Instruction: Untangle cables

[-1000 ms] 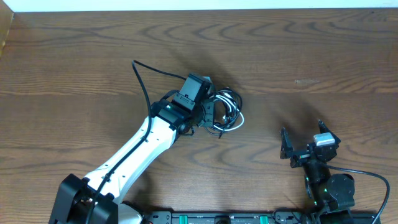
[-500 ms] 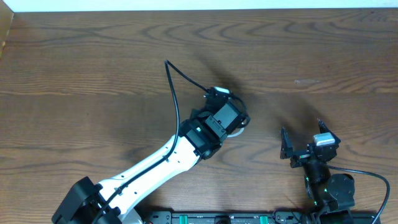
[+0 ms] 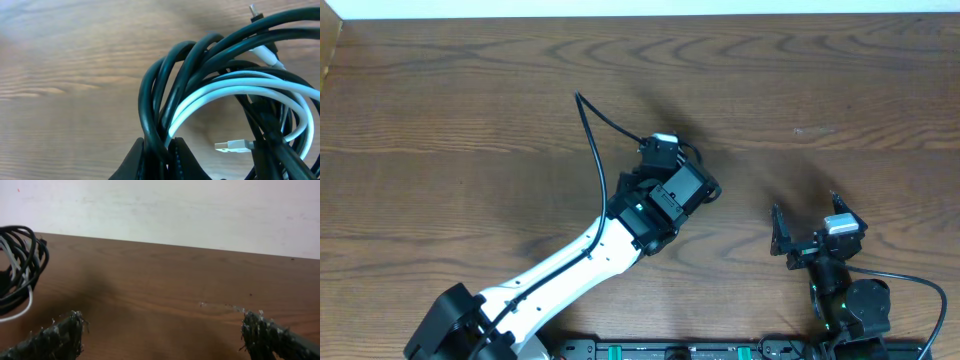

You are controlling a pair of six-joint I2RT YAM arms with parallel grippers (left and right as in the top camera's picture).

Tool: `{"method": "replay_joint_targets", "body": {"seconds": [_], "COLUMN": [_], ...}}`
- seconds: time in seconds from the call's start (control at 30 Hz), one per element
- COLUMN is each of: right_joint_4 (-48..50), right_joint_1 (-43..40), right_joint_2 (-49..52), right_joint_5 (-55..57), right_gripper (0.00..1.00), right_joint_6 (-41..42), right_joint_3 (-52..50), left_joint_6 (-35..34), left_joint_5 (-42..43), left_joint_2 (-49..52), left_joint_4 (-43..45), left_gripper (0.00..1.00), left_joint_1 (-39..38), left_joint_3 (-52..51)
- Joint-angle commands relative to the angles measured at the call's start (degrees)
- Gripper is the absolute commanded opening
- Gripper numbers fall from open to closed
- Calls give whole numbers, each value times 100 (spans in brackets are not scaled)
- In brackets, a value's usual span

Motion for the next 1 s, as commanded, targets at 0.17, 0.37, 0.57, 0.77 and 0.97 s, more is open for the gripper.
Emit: {"method": "replay_joint_targets", "body": {"seconds": [0.17,0.37,0.57,0.77,0.97], "right_joint_4": [-26,-26,-26,-26,-26], "right_joint_1": [-7,-7,-7,-7,-7], "right_joint_2": [-26,-26,-26,-26,-26], "right_joint_5": [-15,-13,-15,-15,-15], "right_gripper": [99,99,99,99,99], "right_joint_6": [-44,-44,-44,-44,-44], "right_joint_3": [-7,-7,-7,-7,-7], "left_joint_6": [-1095,-1049,-1029,-848,-1182], "left_joint_5": [1012,1320,1611,1611,1849], "left_joint_2": [186,205,149,208,498], "left_joint_4": [28,46,160,81,92], "left_gripper": [12,58,61,50,50], "left_joint_1": [28,96,295,549,918], "left_joint_3": [-13,22,68,61,-2]}}
